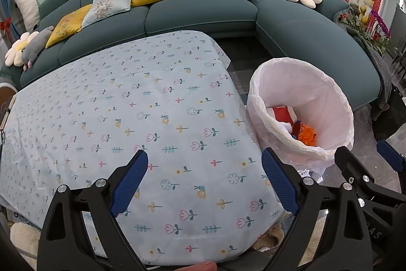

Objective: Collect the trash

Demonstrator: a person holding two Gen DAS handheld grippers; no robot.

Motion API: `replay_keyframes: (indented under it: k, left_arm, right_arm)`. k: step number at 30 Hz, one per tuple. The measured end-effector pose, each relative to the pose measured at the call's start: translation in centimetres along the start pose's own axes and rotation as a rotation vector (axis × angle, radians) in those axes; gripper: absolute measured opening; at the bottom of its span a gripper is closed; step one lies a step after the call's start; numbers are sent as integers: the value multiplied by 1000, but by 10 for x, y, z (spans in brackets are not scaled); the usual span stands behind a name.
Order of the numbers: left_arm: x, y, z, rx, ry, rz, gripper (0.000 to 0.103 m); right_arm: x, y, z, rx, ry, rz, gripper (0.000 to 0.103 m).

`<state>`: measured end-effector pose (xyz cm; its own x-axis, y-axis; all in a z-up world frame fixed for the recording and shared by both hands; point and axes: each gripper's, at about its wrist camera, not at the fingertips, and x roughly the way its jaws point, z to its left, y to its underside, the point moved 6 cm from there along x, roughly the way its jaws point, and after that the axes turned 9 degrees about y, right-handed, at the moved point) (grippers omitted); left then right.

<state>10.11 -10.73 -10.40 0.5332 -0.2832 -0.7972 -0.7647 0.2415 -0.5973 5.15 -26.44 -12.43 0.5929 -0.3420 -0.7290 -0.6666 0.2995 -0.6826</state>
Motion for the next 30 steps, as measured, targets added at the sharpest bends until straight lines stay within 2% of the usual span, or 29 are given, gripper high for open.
replay_keyframes:
  k: [30]
  left_arm:
    - [1,-2,-6,33,-8,8,86]
  right_arm:
    - [0,2,-2,14,7,4,96]
